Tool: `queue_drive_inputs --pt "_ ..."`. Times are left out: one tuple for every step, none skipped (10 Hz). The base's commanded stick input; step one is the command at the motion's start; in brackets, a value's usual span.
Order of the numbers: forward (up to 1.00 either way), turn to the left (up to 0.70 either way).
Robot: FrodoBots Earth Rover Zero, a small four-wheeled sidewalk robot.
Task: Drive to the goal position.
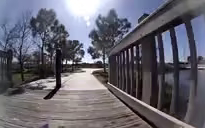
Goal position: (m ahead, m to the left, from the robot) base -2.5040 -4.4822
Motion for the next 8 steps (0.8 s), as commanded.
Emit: queue_drive_inputs --pt "0.0 0.0" --pt "0.0 0.0" --pt "0.0 0.85" --pt "0.0 0.85" --pt "0.0 0.85" --pt "0.0 0.85" --pt "0.0 0.85" --pt "0.0 0.85"
